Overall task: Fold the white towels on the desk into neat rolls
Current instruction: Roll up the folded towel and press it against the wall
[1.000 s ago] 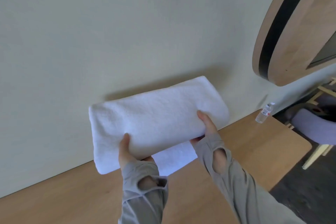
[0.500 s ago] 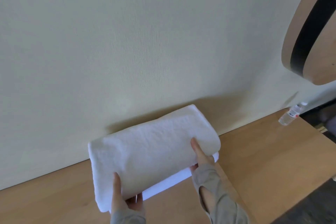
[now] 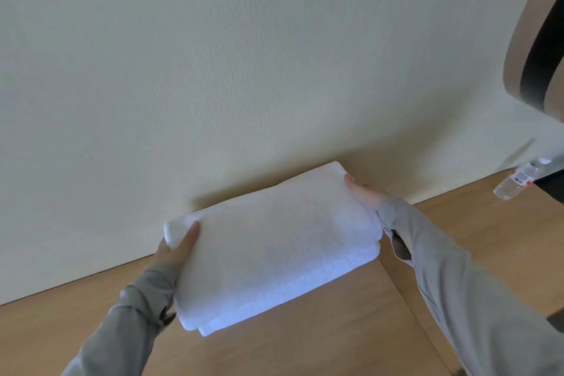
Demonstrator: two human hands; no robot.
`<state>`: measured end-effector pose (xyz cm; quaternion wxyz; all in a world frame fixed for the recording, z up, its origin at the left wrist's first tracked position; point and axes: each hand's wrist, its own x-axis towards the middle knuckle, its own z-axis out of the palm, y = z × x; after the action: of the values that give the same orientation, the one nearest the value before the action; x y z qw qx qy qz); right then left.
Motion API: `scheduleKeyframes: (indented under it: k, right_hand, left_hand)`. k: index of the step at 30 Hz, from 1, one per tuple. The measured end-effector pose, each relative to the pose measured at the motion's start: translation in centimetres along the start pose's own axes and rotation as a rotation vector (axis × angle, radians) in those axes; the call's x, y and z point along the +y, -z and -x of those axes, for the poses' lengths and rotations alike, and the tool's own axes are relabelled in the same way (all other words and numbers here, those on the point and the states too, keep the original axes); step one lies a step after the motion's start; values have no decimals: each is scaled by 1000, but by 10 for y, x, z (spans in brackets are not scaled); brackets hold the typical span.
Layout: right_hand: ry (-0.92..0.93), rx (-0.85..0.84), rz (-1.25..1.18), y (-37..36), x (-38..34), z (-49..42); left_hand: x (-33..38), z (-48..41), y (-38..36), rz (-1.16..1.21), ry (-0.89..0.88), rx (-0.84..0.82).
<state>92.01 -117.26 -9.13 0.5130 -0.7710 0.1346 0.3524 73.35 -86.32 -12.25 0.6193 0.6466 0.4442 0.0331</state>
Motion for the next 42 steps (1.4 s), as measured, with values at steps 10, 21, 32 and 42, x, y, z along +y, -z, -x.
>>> scheduleKeyframes:
  k: [10,21,32,42]
  right_hand:
    - [399,225,58,6,15,0]
    - [410,638,637,-16,21,-3]
    - [994,305,1247,-89,39,14]
    - [827,373,1266,-58,46,-14]
  left_hand:
    - [3,-1,-15,-28,-257,178]
    - [6,16,-30,-507,-248,480]
    - [-19,44,-87,-1240,-845,103]
    - [-27,21,-64,-1261,-785,72]
